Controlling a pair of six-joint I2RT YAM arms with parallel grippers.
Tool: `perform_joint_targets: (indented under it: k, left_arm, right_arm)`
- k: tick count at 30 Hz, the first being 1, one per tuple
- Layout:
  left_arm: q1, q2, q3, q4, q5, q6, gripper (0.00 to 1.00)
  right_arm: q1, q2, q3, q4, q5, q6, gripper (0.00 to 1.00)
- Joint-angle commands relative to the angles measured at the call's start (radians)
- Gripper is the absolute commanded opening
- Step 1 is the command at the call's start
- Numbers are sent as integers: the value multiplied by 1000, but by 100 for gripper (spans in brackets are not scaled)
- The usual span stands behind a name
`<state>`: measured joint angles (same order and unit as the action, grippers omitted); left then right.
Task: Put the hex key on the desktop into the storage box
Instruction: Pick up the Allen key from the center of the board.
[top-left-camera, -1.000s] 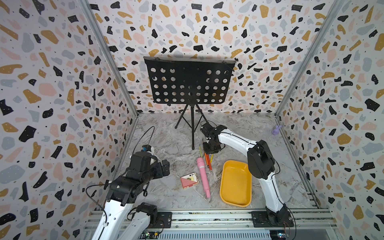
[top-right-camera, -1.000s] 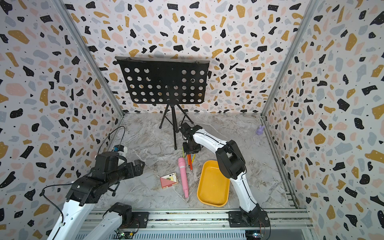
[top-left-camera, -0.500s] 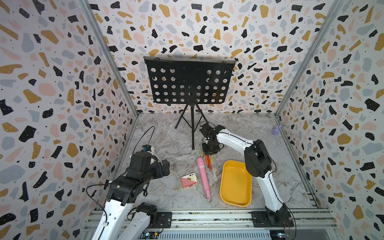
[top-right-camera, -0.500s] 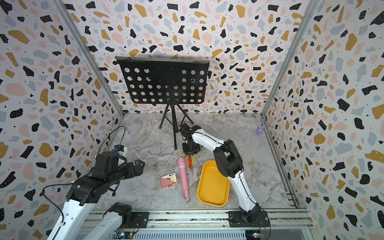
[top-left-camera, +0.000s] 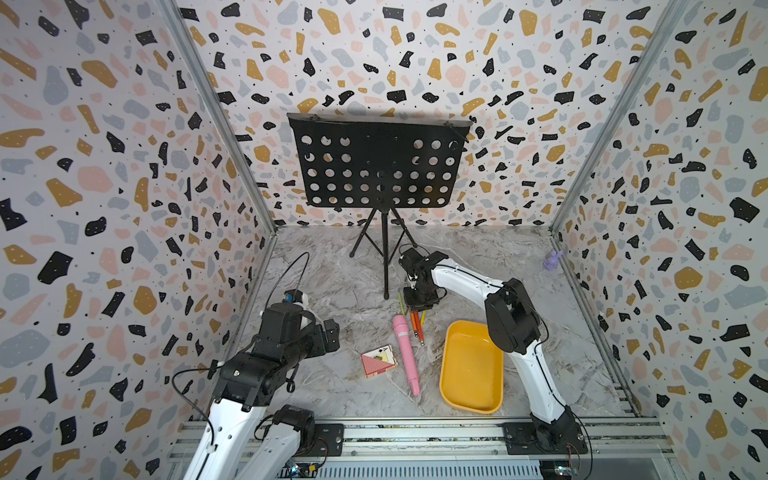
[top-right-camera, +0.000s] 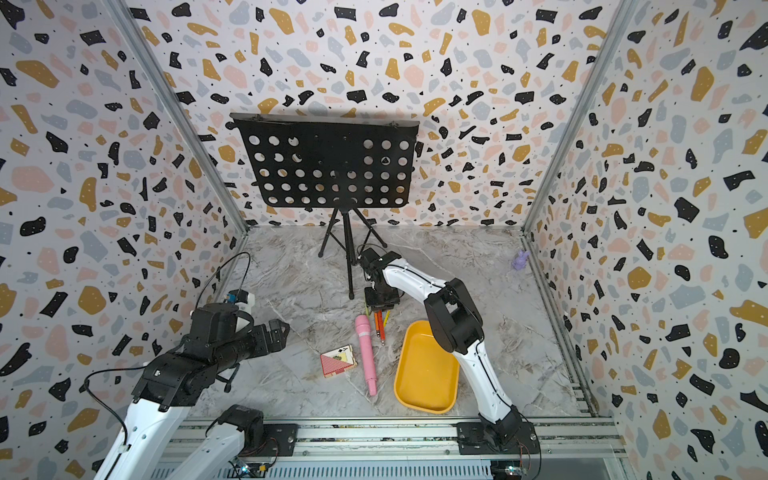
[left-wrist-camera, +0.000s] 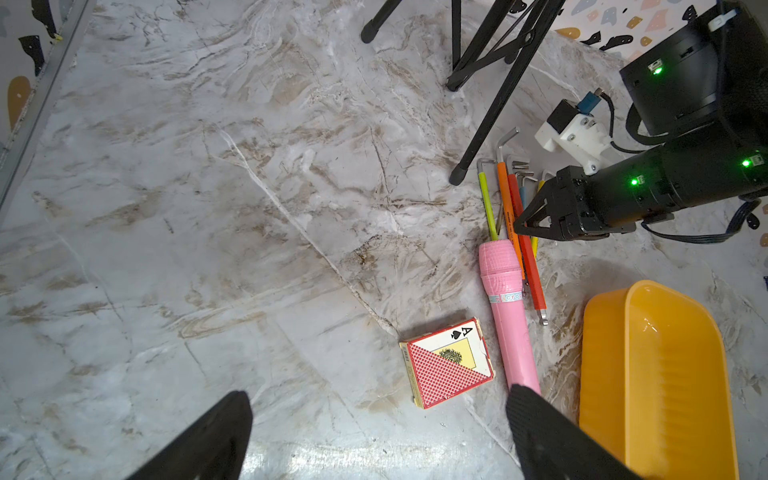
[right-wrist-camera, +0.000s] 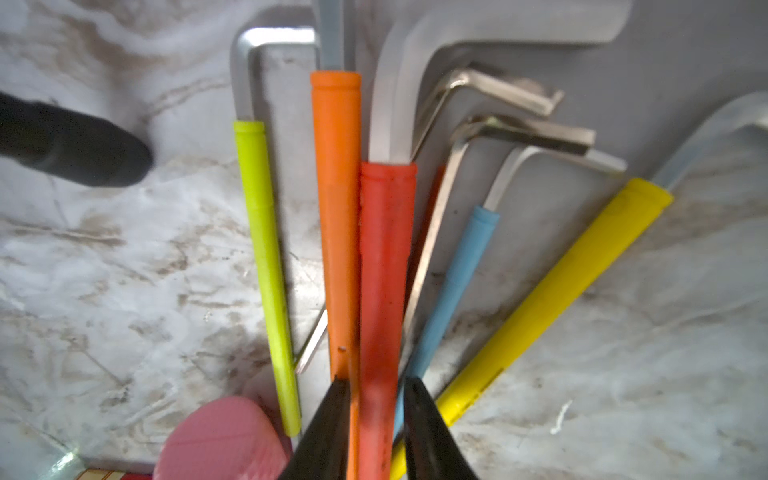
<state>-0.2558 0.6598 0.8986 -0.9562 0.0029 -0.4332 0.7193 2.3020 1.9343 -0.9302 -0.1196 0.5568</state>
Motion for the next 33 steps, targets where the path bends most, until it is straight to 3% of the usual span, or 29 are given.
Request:
perform_joint_targets:
  k: [1,6,17,33]
  left_arm:
    - [-3,-1,-10,34,8,10,100]
    - [-3,-1,-10,34,7,10,100]
    - [-3,-1,-9,35,7,11,100]
    - [-3,-5,-10,36,7,10,100]
  right_arm:
    - [0,16,18,-32,3,14,28]
    - [-3,28,13,-31,-4,29,28]
    - [-6,-30,1,-32,19,49,9]
    - [-8,-137,-53,-32,65,68,4]
